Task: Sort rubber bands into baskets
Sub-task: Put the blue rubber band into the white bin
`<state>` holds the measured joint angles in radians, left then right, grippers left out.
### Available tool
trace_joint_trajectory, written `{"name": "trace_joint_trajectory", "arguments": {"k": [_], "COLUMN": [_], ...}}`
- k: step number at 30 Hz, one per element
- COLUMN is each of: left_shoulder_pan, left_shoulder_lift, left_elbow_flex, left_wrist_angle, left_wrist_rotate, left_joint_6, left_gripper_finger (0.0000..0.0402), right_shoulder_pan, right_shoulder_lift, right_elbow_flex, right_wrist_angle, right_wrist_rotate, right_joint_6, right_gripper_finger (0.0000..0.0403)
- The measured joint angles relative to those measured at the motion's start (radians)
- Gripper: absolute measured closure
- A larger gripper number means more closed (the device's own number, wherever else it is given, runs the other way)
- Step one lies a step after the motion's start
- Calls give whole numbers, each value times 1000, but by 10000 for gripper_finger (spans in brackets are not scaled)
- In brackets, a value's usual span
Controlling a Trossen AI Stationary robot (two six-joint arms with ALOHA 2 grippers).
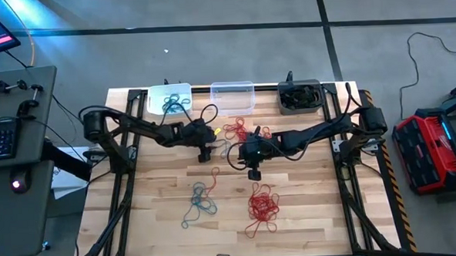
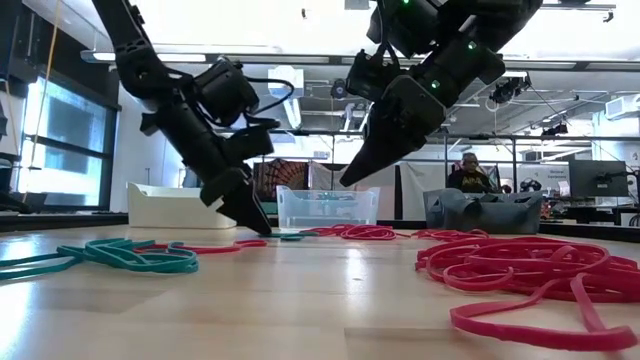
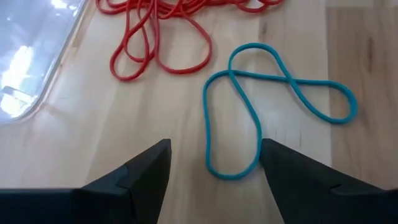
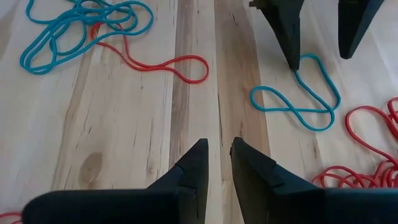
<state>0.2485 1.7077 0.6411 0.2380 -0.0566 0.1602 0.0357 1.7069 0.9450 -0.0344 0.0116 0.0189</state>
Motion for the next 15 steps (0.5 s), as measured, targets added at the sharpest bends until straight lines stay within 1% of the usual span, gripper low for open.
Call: {"name": "trace_joint_trajectory", "arguments": {"k": [4, 7, 11, 15], "left_shoulder_pan": [0, 0, -2, -4], "left_shoulder_lift": [29, 44, 47, 47], "left_elbow_flex": [21, 28, 28, 29], "left_wrist_angle": [-2, 1, -13, -28], "left_wrist_rotate": [11, 22, 35, 57], "left_joint_6": [17, 24, 25, 58], "left_gripper_finger": [163, 181, 227, 286], "right_shoulder_pan": [0, 0, 0, 0], "right_shoulder_lift": [0, 0, 0, 0], "right_elbow_flex": [0, 0, 0, 0], "right_wrist_angle": [0, 0, -2, -2], "right_wrist_rotate": [0, 0, 0, 0], "right_joint_6": [0, 0, 0, 0], "right_gripper_finger": [343, 343, 343, 343]}}
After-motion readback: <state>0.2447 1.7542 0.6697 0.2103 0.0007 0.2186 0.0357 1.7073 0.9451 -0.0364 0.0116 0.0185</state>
